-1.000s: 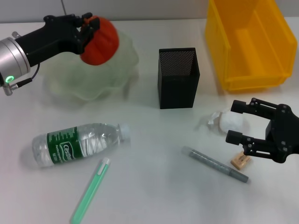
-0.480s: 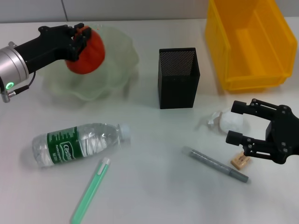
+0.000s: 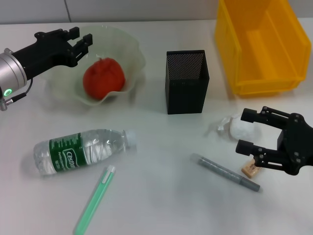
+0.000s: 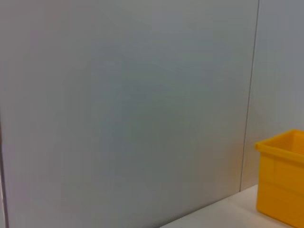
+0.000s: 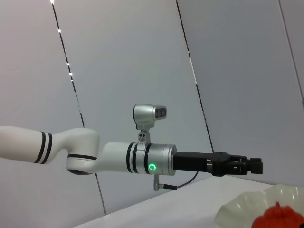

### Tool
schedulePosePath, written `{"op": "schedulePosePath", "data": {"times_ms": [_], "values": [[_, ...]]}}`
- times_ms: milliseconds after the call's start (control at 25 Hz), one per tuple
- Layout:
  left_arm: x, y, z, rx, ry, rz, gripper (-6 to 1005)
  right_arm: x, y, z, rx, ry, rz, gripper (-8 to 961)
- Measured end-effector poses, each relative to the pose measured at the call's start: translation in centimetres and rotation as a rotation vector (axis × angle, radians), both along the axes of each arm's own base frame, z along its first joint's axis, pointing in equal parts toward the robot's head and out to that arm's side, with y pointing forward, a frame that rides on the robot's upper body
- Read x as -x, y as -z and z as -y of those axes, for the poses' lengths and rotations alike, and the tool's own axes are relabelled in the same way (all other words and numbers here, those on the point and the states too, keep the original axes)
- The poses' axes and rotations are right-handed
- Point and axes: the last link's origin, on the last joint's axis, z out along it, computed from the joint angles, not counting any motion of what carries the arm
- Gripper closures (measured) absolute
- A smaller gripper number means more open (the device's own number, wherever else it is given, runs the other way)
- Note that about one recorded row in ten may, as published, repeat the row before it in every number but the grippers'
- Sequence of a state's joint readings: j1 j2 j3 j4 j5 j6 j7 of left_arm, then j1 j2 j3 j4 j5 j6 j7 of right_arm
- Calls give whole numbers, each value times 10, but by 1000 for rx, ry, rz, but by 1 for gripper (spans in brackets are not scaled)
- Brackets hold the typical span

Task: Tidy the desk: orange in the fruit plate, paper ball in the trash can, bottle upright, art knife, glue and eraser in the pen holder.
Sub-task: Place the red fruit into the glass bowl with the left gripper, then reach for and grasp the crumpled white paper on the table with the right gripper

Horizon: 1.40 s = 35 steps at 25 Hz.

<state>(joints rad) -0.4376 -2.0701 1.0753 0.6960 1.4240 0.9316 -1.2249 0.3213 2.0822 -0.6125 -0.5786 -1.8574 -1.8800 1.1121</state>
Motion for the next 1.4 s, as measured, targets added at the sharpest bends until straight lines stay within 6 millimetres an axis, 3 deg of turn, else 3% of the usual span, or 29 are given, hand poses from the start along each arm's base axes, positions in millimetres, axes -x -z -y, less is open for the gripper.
{"op": "schedulePosePath", "data": {"times_ms": [280, 400, 600, 760, 800, 920, 1240, 1400], "values": [[-7, 0, 3, 20, 29, 38, 591, -1, 1, 2, 5, 9, -6, 187], [-24, -3, 11, 86, 106, 126, 570, -2, 1, 3, 5, 12, -7, 187], [-52, -9, 33, 210, 266, 253, 574, -4, 1, 5, 5, 20, -7, 187], [-71, -8, 66, 365, 477, 292, 575, -6, 1, 6, 3, 26, -3, 187], [-71, -2, 80, 458, 535, 265, 575, -6, 1, 6, 2, 29, -2, 187], [-63, 13, 98, 604, 565, 187, 573, -7, 0, 6, 4, 36, 2, 187], [-49, 24, 102, 626, 496, 172, 569, -9, -13, 4, -17, 49, 5, 187], [-47, 23, 102, 618, 495, 174, 567, 2, -50, -8, 76, 119, 51, 192]]}}
